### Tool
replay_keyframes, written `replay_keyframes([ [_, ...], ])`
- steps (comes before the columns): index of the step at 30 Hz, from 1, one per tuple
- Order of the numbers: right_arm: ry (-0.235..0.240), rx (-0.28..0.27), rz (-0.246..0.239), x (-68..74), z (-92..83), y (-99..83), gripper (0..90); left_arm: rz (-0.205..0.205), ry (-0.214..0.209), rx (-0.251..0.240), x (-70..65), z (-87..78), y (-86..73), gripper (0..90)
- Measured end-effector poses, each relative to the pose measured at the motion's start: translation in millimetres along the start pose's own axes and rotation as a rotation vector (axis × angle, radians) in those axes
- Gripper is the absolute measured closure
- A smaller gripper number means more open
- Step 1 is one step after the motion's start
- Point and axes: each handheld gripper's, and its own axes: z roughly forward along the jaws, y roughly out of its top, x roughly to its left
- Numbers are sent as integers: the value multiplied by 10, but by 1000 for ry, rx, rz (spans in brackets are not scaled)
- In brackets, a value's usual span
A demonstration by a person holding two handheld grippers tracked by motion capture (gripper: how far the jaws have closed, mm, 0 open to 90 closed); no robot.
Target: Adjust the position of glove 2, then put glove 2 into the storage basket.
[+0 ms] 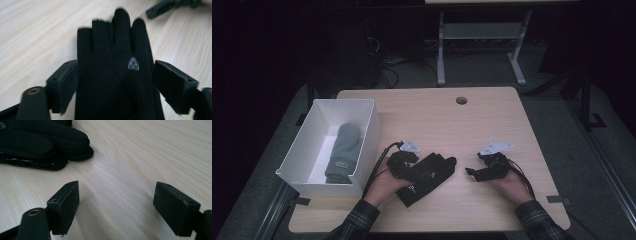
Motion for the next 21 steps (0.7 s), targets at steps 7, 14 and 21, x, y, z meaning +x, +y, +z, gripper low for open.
replay_keyframes([
  [7,0,0,-1,1,1,0,207,33,31,31,-29,55,-100,175],
  [14,-1,0,1,3,2,0,206,65,48,71,-49,150,-126,175],
  [21,-1,0,0,3,1,0,204,69,66,85,-53,226,-150,149],
])
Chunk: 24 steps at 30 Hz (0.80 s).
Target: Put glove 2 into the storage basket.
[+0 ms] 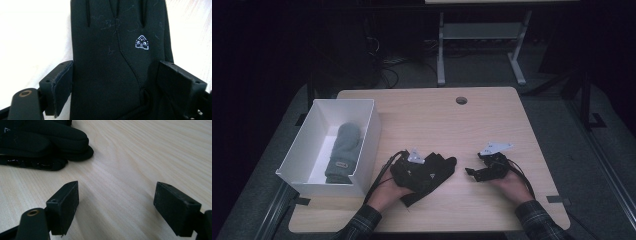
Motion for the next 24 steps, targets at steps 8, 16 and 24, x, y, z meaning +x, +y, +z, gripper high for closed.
replay_keyframes([
  [8,0,0,0,1,0,-1,203,24,-23,11,-15,-32,15,304],
  [16,-1,0,-1,1,0,-1,203,16,-83,42,-48,-66,61,612],
  [24,-1,0,0,1,0,0,202,-31,-128,36,-21,-141,109,646],
])
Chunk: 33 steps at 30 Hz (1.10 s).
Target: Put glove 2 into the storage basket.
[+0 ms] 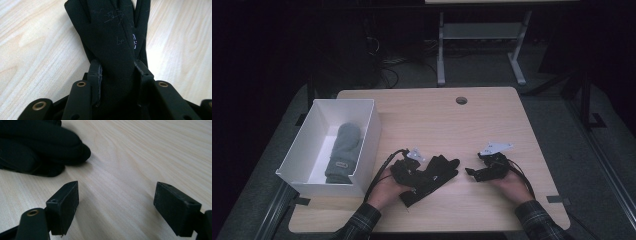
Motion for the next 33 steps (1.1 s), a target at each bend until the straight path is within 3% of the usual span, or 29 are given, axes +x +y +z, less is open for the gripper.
replay_keyframes([
  [9,0,3,0,5,1,1,190,-60,11,-67,44,-261,156,652],
  [10,0,4,-1,4,1,1,189,-50,14,-63,58,-311,179,652],
  [20,0,3,0,6,2,2,188,-60,87,-127,127,-938,451,653],
  [28,0,4,4,10,2,3,186,-106,152,-175,333,-1503,494,653],
  [33,-1,3,0,7,3,3,186,-139,181,-197,472,-1742,456,653],
])
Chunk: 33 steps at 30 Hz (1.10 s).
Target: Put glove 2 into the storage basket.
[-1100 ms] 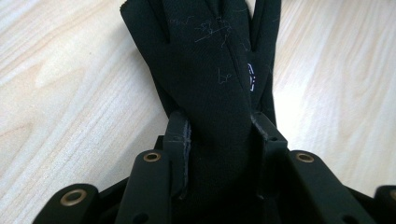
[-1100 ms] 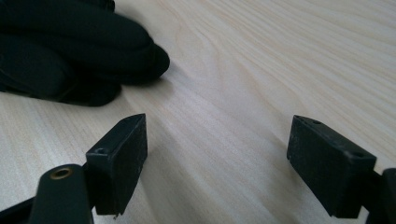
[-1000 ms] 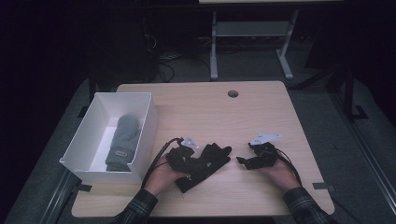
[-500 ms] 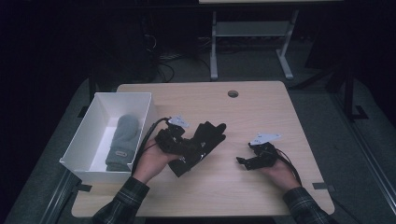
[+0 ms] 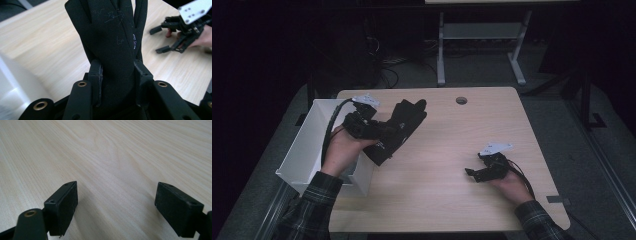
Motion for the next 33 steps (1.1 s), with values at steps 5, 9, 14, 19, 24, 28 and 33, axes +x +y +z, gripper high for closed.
replay_keyframes([
  [5,0,0,0,0,0,0,186,-31,27,-3,179,-176,-39,653],
  [9,-1,0,1,0,1,1,186,-64,51,-13,301,-309,-99,653],
  [14,-1,1,1,0,0,1,186,-100,88,-26,442,-475,-194,652],
  [19,-1,1,0,0,0,1,186,-143,138,-25,582,-600,-318,651],
  [24,-2,0,1,0,1,2,186,-194,175,-11,709,-696,-468,650],
  [28,-2,0,1,0,2,2,186,-231,203,2,794,-716,-600,650],
  [33,-3,0,1,0,3,2,186,-279,224,23,886,-656,-746,649],
])
